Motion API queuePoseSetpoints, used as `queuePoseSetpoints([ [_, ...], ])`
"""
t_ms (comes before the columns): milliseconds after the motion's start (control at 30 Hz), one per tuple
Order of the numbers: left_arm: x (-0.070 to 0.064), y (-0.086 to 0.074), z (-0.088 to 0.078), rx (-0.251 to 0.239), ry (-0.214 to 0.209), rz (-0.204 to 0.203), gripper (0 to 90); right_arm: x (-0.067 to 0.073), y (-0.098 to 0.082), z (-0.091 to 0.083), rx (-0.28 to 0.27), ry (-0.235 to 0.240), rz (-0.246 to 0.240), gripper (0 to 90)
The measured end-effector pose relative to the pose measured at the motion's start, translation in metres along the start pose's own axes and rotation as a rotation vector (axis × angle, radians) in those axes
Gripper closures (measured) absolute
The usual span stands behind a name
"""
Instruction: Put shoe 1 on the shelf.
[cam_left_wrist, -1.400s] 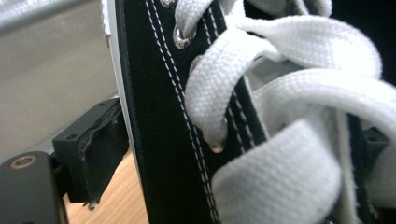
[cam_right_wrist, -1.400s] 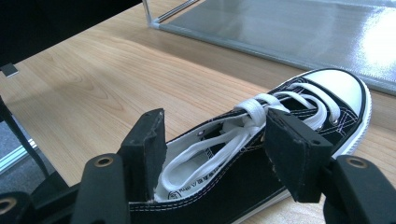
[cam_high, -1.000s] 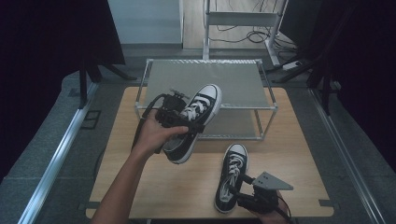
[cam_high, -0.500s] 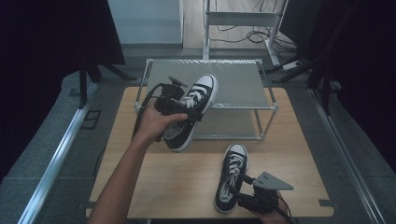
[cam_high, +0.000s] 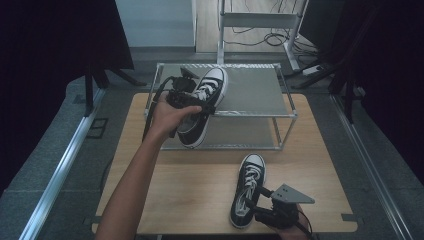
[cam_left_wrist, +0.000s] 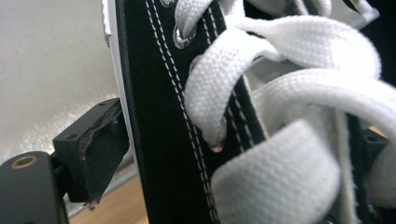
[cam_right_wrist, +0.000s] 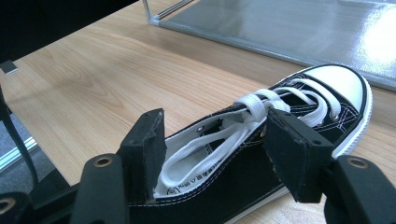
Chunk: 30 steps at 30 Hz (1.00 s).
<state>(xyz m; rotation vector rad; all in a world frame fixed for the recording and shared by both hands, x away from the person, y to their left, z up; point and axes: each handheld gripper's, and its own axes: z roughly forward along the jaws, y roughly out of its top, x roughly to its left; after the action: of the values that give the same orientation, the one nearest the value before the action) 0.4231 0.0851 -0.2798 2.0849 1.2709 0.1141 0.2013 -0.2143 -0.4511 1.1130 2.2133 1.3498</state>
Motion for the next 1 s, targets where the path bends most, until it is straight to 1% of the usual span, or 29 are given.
queuePoseSetpoints([
  [133, 0.005, 0.009, 0.005, 0.014, 0.017, -0.013, 12.0, 0.001, 0.0, 0.0, -0.001, -0.004, -0.005, 38.6],
  [200, 0.006, 0.012, 0.006, 0.013, 0.029, -0.023, 12.0, 0.001, 0.0, 0.0, 0.002, -0.004, -0.006, 38.6],
  [300, 0.009, 0.018, 0.009, 0.019, 0.034, -0.038, 12.0, 0.001, -0.001, 0.0, 0.003, -0.004, -0.004, 38.6],
  [600, 0.021, 0.041, 0.02, 0.019, 0.066, -0.106, 12.0, 0.0, -0.001, -0.002, -0.004, -0.008, 0.001, 38.6],
  [700, 0.025, 0.049, 0.026, 0.027, 0.098, -0.129, 12.0, -0.001, -0.001, -0.003, -0.005, -0.01, 0.001, 38.6],
  [767, 0.027, 0.054, 0.028, 0.024, 0.106, -0.148, 12.0, -0.001, -0.001, -0.004, -0.007, -0.01, 0.005, 38.6],
  [900, 0.029, 0.062, 0.029, 0.032, 0.123, -0.166, 12.0, -0.002, -0.001, -0.004, -0.01, -0.014, 0.006, 38.6],
  [1000, 0.03, 0.069, 0.032, 0.036, 0.144, -0.181, 12.0, -0.003, -0.001, -0.005, -0.009, -0.013, 0.011, 38.6],
])
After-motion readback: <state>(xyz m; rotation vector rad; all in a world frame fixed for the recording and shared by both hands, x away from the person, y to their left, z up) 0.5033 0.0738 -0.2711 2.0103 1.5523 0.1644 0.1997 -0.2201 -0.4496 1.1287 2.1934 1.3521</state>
